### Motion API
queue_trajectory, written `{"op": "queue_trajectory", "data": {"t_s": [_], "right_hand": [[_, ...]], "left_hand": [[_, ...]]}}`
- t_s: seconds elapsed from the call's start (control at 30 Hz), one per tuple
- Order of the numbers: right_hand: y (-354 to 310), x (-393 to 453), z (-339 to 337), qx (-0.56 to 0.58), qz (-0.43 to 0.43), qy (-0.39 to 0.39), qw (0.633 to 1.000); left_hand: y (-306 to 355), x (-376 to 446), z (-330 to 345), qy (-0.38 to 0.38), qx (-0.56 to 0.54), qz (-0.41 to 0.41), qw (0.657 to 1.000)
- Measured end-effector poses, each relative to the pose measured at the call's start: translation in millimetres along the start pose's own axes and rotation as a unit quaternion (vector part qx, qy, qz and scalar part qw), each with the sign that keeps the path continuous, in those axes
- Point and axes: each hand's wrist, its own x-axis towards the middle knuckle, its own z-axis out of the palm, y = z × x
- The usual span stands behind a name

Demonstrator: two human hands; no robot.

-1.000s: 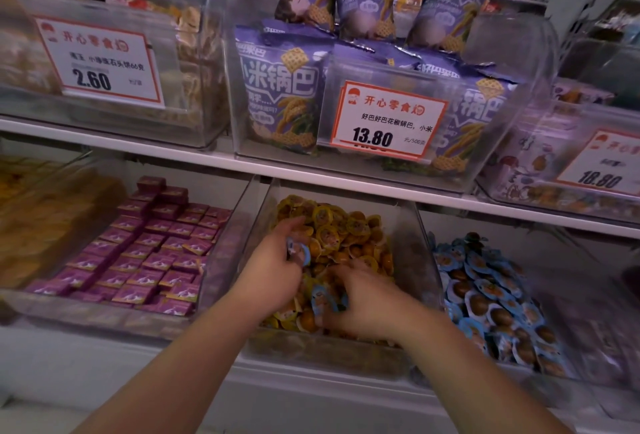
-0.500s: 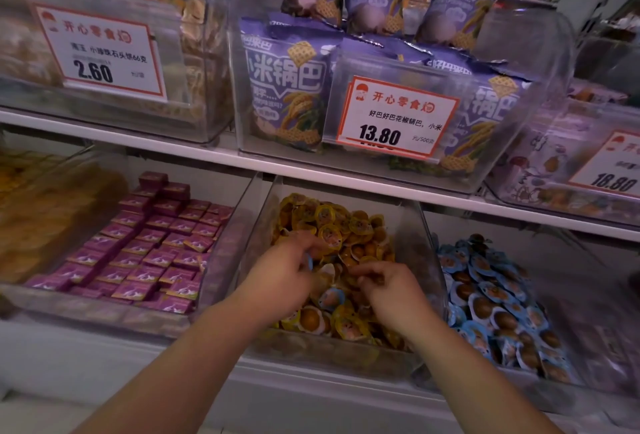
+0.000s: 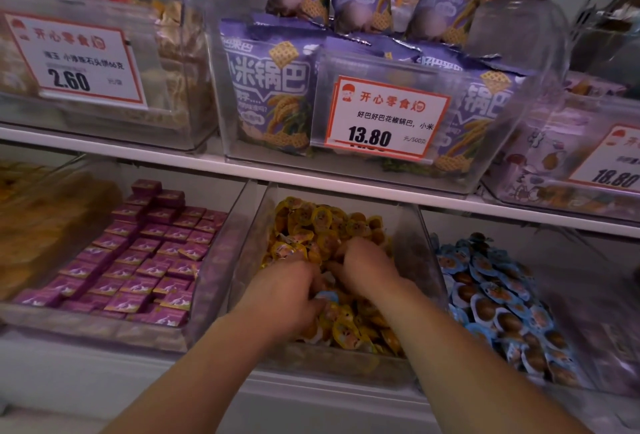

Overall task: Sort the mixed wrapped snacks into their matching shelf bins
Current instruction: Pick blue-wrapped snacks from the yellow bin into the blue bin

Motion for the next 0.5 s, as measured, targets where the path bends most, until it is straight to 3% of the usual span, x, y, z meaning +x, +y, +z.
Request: {"op": "queue_trajectory", "data": {"t_s": [0.13, 0.27, 0.37, 0.5], "right_hand": [[9, 2, 6, 0.022, -0.005, -0.026, 0.999], [7, 5, -1, -0.011, -0.023, -0.070, 0.997], [0, 5, -2, -0.072, -0.040, -0.083, 0.993], [2, 1, -1, -0.075, -0.066, -0.099, 0.990]], "left_hand": [[-5, -1, -6, 0.086, -0.165, -0.103, 0.977], [-1, 5, -10, 0.127, -0.288, -0.150, 0.937], [2, 6, -17, 0.149, -0.443, -0.174, 0.867], [3, 3, -26, 0.097, -0.619, -0.213, 0.750]]}}
